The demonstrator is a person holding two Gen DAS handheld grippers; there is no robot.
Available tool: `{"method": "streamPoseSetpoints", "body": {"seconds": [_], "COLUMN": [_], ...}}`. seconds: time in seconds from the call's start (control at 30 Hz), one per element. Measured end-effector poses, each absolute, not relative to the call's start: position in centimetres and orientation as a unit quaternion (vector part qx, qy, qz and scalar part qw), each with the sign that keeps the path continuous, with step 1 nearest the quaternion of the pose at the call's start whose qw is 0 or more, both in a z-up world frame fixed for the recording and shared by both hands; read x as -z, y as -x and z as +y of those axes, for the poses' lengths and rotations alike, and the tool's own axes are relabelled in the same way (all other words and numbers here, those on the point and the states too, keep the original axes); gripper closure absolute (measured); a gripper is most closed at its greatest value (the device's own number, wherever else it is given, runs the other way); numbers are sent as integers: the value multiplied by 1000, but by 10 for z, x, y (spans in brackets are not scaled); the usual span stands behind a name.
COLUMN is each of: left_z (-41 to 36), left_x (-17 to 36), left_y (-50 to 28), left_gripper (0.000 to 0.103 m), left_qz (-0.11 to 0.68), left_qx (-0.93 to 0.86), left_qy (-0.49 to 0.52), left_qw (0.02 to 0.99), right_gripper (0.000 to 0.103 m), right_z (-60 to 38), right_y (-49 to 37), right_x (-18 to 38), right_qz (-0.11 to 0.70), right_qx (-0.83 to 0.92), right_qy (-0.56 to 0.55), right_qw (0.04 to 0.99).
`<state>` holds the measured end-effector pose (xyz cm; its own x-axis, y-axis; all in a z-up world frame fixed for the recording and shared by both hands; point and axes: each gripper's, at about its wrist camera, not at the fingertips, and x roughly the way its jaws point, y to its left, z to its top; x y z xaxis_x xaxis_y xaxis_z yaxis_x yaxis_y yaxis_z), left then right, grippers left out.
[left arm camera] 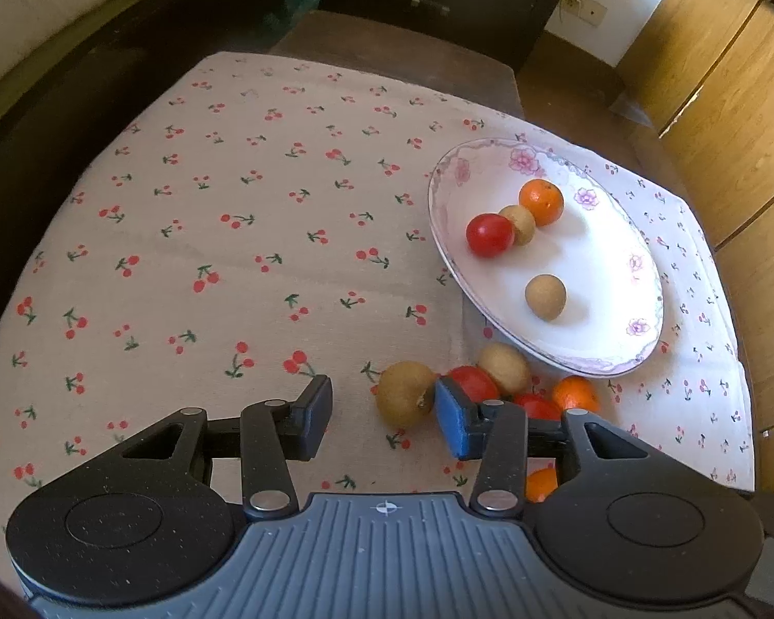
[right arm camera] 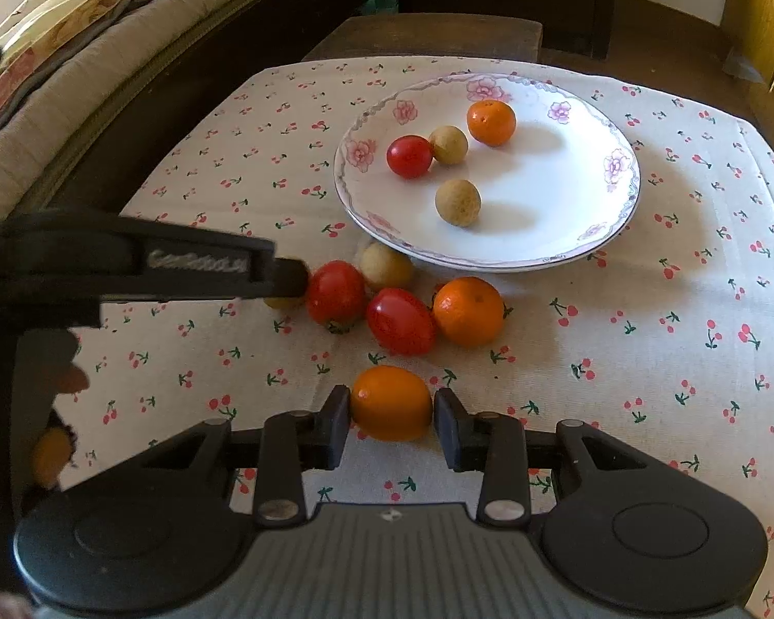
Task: Organize fruits
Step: 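Withdraw both open tools from the bowl back toward the fruit pile, then grasp a brown kiwi with the left tool while the right tool grasps a mandarin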
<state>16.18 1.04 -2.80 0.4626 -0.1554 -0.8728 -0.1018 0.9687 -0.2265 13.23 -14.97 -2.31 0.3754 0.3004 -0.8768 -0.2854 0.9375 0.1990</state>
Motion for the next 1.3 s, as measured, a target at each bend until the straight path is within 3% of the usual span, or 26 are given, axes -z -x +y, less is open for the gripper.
{"method": "streamPoseSetpoints", "body": {"seconds": [0.27,0.63,0.97,1.3], "left_z": [-4,-1,3,5], "left_x": [34,33,18,37], "left_y": [-167,-146,-140,-165], "left_gripper": [54,68,64,63], "left_qz": [513,522,503,514], "left_qx": [13,32,36,17], "left_qy": [84,70,83,97], "left_qw": [854,849,860,852], "right_gripper": [66,68,68,68], "right_z": [-151,-150,-157,-156], "right_y": [-131,-119,-107,-115], "right_x": [22,18,14,18], "right_qz": [528,530,530,530], "right_qx": [-181,-182,-180,-183], "right_qy": [-4,16,8,-8], "right_qw": [830,828,828,828]}}
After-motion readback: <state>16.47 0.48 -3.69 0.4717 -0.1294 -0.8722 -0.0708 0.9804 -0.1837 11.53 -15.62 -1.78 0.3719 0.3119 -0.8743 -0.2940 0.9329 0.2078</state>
